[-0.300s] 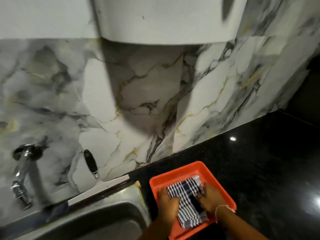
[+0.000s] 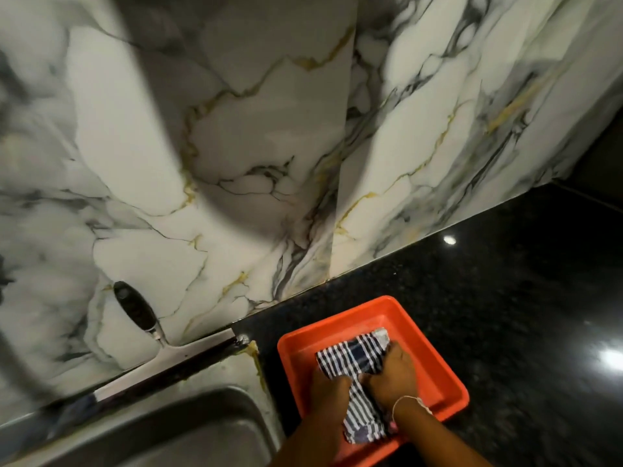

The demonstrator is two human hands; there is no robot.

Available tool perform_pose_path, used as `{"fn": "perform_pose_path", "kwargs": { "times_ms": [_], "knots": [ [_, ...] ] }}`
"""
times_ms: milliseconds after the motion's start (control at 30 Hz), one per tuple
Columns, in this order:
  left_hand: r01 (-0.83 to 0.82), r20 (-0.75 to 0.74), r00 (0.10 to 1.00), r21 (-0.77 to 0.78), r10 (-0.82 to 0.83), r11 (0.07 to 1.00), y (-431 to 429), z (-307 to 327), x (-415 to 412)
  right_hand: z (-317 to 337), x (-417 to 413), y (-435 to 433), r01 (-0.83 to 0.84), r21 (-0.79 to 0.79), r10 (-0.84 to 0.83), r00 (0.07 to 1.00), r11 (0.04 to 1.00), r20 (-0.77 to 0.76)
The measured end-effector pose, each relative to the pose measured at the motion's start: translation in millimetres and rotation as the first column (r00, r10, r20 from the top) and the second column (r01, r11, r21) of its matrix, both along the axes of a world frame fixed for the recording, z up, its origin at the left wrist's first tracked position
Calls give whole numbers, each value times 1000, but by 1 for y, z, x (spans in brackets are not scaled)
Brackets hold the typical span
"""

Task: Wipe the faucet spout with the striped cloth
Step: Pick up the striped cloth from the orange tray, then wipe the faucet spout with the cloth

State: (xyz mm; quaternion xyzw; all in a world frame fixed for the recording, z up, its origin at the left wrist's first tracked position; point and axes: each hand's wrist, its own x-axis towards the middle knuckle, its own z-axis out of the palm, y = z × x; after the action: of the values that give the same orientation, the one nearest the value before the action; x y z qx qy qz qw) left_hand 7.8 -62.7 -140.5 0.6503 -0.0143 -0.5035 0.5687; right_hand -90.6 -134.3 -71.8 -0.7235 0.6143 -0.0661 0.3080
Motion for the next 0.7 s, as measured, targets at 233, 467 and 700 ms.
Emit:
{"fn": "perform_pose_path", "kwargs": {
  "times_ms": [233, 467, 700],
  "knots": [
    [12, -12, 1000, 27, -12, 1000, 6, 35, -5, 19, -8, 1, 88, 402, -174, 968, 911, 181],
    [44, 223, 973, 46, -54, 998, 49, 116, 16, 91, -18, 48, -53, 821, -552, 715, 569, 429],
    [150, 741, 657, 52, -139, 987, 143, 224, 94, 159, 69, 143, -76, 706, -597, 476, 704, 646]
  ]
}}
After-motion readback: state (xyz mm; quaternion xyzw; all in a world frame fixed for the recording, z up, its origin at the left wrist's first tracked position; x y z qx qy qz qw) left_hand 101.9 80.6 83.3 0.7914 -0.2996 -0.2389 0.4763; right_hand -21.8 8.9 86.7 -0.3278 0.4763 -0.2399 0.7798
